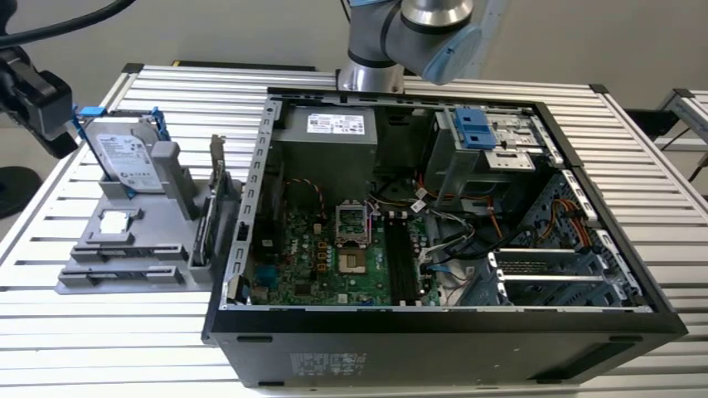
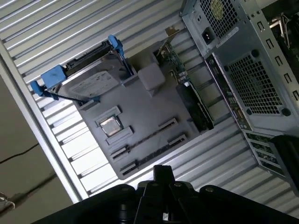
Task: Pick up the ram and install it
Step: 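Pick up the ram and move it above insertion slot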
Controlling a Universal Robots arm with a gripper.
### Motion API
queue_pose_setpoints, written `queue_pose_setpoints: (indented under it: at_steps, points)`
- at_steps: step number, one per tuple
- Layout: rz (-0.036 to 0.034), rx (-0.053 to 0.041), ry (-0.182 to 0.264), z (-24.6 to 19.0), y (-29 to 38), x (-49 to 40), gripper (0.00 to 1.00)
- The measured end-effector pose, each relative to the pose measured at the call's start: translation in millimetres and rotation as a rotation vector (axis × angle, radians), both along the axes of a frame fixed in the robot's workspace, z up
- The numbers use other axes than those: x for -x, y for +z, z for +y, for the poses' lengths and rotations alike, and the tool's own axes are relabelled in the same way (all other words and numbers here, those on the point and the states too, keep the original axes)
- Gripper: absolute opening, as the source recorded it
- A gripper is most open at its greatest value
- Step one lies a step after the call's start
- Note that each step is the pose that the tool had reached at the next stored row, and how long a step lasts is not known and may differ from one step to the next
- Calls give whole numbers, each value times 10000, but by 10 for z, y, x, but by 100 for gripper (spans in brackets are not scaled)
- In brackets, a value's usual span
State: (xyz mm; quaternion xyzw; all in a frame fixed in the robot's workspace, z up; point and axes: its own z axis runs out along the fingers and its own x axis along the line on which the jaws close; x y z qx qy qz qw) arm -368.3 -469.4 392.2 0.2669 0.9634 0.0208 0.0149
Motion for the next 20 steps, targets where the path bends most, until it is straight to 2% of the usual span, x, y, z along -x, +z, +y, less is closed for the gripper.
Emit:
queue_pose_setpoints:
  at_steps: [20]
  points:
    - [14,0,-2280,0,-5,9,0]
